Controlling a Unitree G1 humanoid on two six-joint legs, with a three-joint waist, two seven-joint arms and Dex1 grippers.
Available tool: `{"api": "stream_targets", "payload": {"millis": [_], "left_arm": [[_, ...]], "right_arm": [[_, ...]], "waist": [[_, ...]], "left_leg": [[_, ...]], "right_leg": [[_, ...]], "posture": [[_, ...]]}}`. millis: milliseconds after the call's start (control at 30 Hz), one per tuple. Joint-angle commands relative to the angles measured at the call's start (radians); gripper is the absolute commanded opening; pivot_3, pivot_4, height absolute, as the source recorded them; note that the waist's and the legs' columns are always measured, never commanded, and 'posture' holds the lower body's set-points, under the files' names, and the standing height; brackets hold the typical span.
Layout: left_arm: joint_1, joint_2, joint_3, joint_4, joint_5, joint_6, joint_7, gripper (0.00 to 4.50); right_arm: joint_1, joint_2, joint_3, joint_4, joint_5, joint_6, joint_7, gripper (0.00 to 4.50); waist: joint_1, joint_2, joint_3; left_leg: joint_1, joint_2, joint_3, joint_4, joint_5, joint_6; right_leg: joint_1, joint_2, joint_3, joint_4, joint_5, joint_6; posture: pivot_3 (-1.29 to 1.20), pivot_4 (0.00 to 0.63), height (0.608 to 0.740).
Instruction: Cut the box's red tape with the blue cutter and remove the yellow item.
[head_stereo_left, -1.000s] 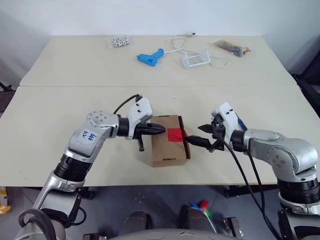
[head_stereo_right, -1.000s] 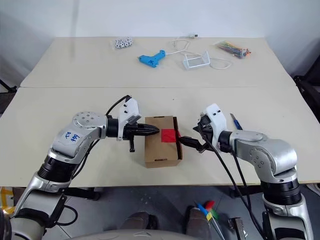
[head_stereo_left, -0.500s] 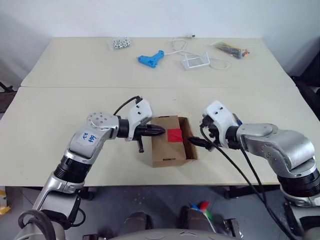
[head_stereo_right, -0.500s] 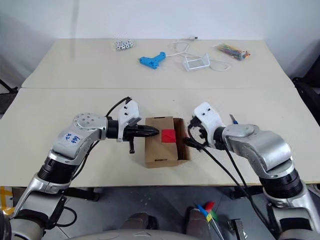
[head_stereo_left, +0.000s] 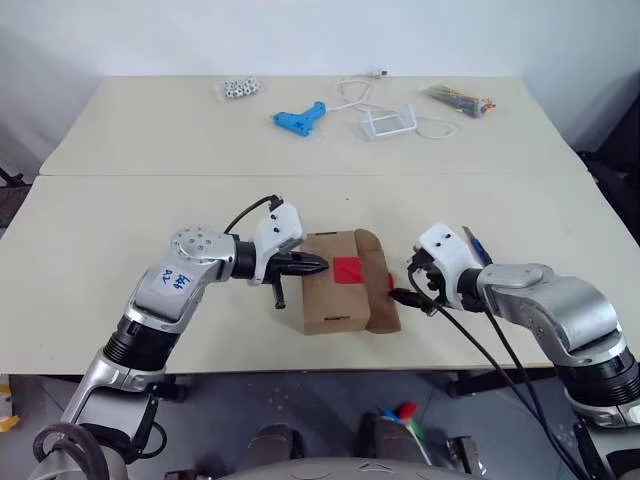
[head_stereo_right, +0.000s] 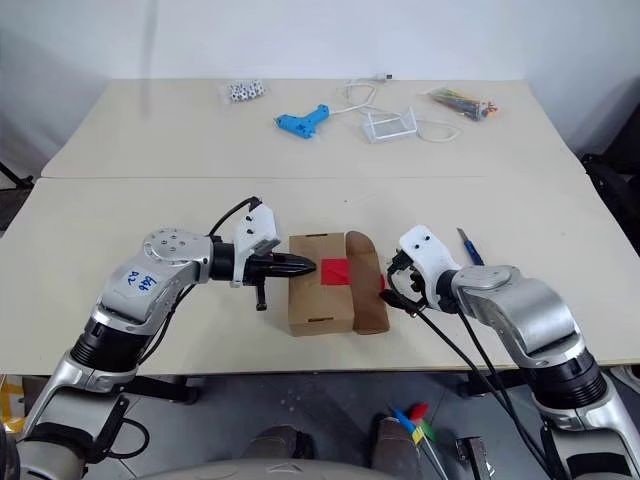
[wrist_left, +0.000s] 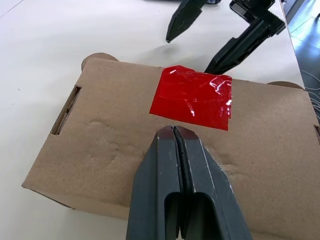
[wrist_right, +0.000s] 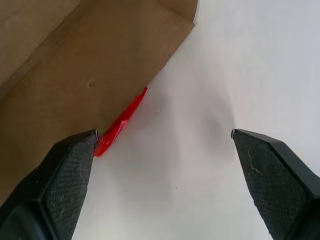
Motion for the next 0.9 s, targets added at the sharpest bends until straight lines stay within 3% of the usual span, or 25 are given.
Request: {"api": "stream_targets", "payload": {"millis": [33,200,433,700,800,900], "left_arm": [[0.039,0.026,-0.027,0.006,0.020,0.025,-0.011,0.00],[0.041,0.025,-0.029,0.002,0.022,0.024,-0.010,0.00],[0.050,0.021,-0.031,-0.019,0.016,0.035,-0.002,0.00],[0.052,0.030,-0.029,-0.028,0.015,0.041,-0.008,0.00],[0.052,0.029,-0.030,-0.029,0.016,0.043,-0.007,0.00],[0.051,0.028,-0.029,-0.030,0.016,0.045,-0.004,0.00]], "right_arm": [[0.002,-0.071,-0.194,0.111,0.173,0.099,0.193,4.48],[-0.036,-0.008,-0.258,0.261,0.259,0.167,0.240,4.48],[-0.106,0.097,-0.225,0.405,0.255,0.165,0.240,4.48],[-0.176,0.164,-0.068,0.506,0.195,0.107,0.277,4.48],[-0.196,0.173,-0.037,0.537,0.182,0.091,0.299,3.82],[-0.214,0.190,-0.022,0.554,0.175,0.092,0.308,2.79]], "waist": [[0.002,0.000,0.000],[-0.005,0.000,0.000],[-0.006,0.000,0.000],[-0.022,0.001,0.000],[-0.024,0.001,0.000],[-0.024,0.001,0.000]], "left_leg": [[0.000,0.000,0.000,0.000,0.000,0.000],[0.001,0.001,0.000,0.000,0.000,0.001],[0.000,0.000,0.000,0.000,0.000,0.001],[0.001,0.000,0.000,0.000,0.000,0.000],[0.002,0.000,0.000,0.000,0.000,0.000],[0.002,0.001,0.000,0.000,0.000,0.000]], "right_leg": [[0.000,0.000,0.000,-0.001,0.000,0.000],[0.001,0.000,0.000,0.000,0.000,0.000],[0.000,-0.001,0.001,0.001,0.000,-0.001],[0.000,0.000,0.000,0.001,0.000,0.000],[0.001,0.000,0.000,0.002,0.000,0.000],[0.001,0.000,0.000,0.002,0.000,0.000]], "posture": [[0.00,0.150,0.740],[0.00,0.150,0.740],[0.00,0.150,0.740],[0.00,0.150,0.740],[0.00,0.150,0.740],[0.00,0.150,0.740]]}}
